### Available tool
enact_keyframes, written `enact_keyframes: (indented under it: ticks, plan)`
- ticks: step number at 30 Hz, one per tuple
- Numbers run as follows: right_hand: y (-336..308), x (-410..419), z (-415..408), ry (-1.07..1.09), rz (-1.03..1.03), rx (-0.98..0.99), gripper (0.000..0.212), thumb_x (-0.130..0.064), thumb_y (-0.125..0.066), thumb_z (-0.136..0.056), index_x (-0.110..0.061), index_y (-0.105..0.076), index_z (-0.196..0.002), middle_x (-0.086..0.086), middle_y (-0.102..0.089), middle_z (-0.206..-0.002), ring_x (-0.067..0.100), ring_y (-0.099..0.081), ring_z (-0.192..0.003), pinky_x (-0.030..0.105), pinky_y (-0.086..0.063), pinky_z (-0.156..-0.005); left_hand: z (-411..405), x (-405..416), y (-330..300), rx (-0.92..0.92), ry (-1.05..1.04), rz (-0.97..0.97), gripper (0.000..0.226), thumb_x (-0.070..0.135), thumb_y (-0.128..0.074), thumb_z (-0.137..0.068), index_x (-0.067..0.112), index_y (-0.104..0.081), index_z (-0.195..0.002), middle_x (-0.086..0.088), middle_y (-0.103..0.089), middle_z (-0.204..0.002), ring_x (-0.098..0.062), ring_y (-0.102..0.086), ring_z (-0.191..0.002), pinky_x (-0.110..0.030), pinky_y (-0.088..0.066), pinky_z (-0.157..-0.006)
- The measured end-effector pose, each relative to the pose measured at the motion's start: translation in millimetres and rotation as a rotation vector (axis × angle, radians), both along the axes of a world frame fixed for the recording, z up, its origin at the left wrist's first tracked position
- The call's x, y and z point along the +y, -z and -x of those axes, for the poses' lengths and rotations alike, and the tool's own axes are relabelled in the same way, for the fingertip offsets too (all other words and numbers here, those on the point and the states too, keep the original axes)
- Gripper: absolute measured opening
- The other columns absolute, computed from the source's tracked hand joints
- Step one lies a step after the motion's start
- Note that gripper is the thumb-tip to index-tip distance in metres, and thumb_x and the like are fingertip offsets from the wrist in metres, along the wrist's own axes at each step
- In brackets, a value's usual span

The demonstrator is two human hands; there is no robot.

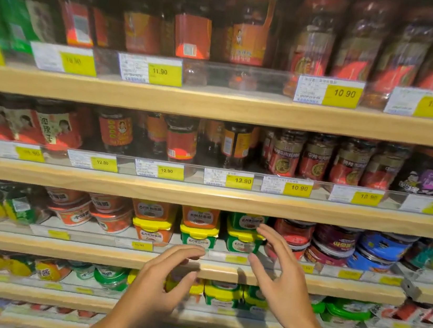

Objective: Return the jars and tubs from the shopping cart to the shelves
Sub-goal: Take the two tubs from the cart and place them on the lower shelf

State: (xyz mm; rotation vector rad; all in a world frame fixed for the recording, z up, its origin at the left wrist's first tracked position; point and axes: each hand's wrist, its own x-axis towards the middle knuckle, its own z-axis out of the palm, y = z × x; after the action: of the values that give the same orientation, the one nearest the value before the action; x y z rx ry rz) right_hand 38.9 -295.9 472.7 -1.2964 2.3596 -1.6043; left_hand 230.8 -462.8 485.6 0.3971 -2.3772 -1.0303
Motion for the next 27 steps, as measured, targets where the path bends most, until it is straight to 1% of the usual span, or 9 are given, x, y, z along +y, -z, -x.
enact_keyframes:
  ticks: [5,7,9,11,13,17,22,25,27]
  plan:
    - [-51,-2,-37,0.006,0.021,0.102,0.047,-0.032,-0.065,-0.094,-0.044,-0.051,-0.137,-0.036,-0.048,-0.140,-0.011,-0.042,-0.134,0.012,-0.034,-0.109,-28,-20,-45,0.083,0.029,0.051,0.036,0.027,-0.063,-0.095,0.049,-0.059,-0.124,0.034,-0.055,-0.131,0.009,-0.048,-0.127,-0.005,-0.035,-0.099]
    - [-72,-6,-48,0.018,0.030,0.157,0.047,-0.032,-0.066,-0.094,-0.042,-0.052,-0.138,-0.036,-0.049,-0.138,-0.011,-0.043,-0.132,0.010,-0.034,-0.108,-35,-30,-63,0.148,0.030,0.091,0.038,0.024,-0.065,-0.094,0.046,-0.060,-0.124,0.031,-0.057,-0.129,0.006,-0.050,-0.126,-0.005,-0.036,-0.098]
    - [-95,-12,-56,0.046,0.044,0.233,0.047,-0.039,-0.063,-0.093,-0.042,-0.052,-0.138,-0.034,-0.052,-0.135,-0.011,-0.044,-0.131,0.014,-0.039,-0.106,-40,-41,-79,0.206,0.019,0.133,0.037,0.023,-0.065,-0.094,0.043,-0.061,-0.125,0.029,-0.060,-0.127,0.005,-0.052,-0.125,-0.006,-0.036,-0.100]
    - [-116,-21,-62,0.063,0.048,0.249,0.046,-0.048,-0.058,-0.092,-0.043,-0.051,-0.138,-0.031,-0.053,-0.136,-0.010,-0.045,-0.131,0.025,-0.047,-0.102,-41,-52,-95,0.239,-0.006,0.180,0.037,0.026,-0.064,-0.094,0.042,-0.059,-0.127,0.029,-0.059,-0.126,0.006,-0.051,-0.124,-0.009,-0.036,-0.101]
    - [-134,-29,-64,0.069,0.023,0.256,0.046,-0.050,-0.057,-0.094,-0.044,-0.049,-0.139,-0.029,-0.051,-0.138,-0.006,-0.045,-0.131,0.031,-0.047,-0.103,-38,-60,-110,0.243,-0.032,0.236,0.038,0.030,-0.063,-0.095,0.042,-0.057,-0.130,0.028,-0.057,-0.129,0.006,-0.049,-0.126,-0.017,-0.038,-0.104]
    - [-158,-45,-56,0.111,-0.089,0.319,0.051,-0.047,-0.059,-0.096,-0.035,-0.047,-0.144,-0.019,-0.051,-0.144,0.003,-0.047,-0.133,0.035,-0.044,-0.110,-24,-74,-135,0.217,-0.064,0.362,0.042,0.032,-0.062,-0.094,0.038,-0.052,-0.135,0.022,-0.051,-0.136,-0.006,-0.048,-0.129,-0.034,-0.044,-0.105]
    - [-180,-67,-37,0.215,-0.235,0.348,0.061,-0.050,-0.060,-0.095,-0.021,-0.044,-0.146,-0.004,-0.056,-0.143,0.018,-0.052,-0.132,0.038,-0.047,-0.105,-7,-86,-148,0.172,-0.188,0.337,0.057,0.044,-0.063,-0.093,0.029,-0.044,-0.145,0.012,-0.049,-0.144,-0.013,-0.048,-0.132,-0.034,-0.044,-0.103]
    - [-185,-81,-21,0.311,-0.352,0.335,0.064,-0.059,-0.058,-0.092,-0.012,-0.050,-0.134,0.007,-0.064,-0.124,0.029,-0.062,-0.113,0.046,-0.055,-0.089,7,-88,-156,0.087,-0.301,0.330,0.066,0.050,-0.062,-0.091,0.018,-0.041,-0.145,0.000,-0.052,-0.145,-0.023,-0.051,-0.131,-0.038,-0.046,-0.100]
    - [-186,-91,-11,0.355,-0.379,0.319,0.061,-0.063,-0.058,-0.089,-0.009,-0.057,-0.116,0.008,-0.066,-0.104,0.031,-0.065,-0.097,0.045,-0.056,-0.078,20,-89,-161,-0.015,-0.353,0.355,0.061,0.053,-0.062,-0.090,0.012,-0.047,-0.132,-0.008,-0.059,-0.133,-0.032,-0.056,-0.122,-0.042,-0.050,-0.089]
